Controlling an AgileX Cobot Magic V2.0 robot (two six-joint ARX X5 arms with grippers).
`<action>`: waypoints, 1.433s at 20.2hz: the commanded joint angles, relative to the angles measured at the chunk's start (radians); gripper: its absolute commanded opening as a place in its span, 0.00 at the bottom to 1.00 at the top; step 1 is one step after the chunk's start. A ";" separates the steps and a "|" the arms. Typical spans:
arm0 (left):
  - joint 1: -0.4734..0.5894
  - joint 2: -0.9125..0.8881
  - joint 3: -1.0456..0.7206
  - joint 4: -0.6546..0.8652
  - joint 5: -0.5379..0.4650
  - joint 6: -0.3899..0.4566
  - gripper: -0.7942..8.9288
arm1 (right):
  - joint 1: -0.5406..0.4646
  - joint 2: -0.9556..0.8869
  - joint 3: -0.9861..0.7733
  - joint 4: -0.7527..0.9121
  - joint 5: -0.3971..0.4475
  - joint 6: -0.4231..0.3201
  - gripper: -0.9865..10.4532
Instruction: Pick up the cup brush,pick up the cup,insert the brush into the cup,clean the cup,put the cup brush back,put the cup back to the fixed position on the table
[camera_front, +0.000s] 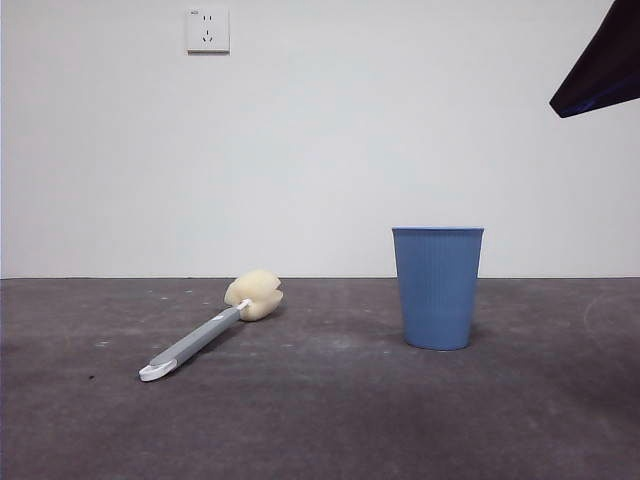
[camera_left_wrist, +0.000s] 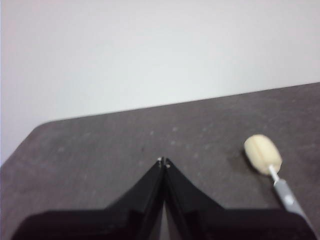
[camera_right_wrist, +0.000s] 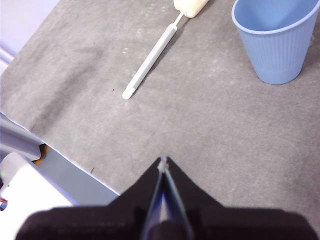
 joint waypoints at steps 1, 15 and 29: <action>0.024 -0.081 -0.092 0.011 -0.002 -0.026 0.08 | 0.001 -0.002 0.005 0.003 0.003 0.008 0.09; 0.038 -0.225 -0.217 -0.203 -0.001 -0.139 0.08 | 0.001 -0.002 0.005 0.003 0.003 0.008 0.09; 0.037 -0.225 -0.217 -0.202 -0.001 -0.139 0.08 | -0.044 -0.042 -0.001 0.008 0.186 -0.196 0.09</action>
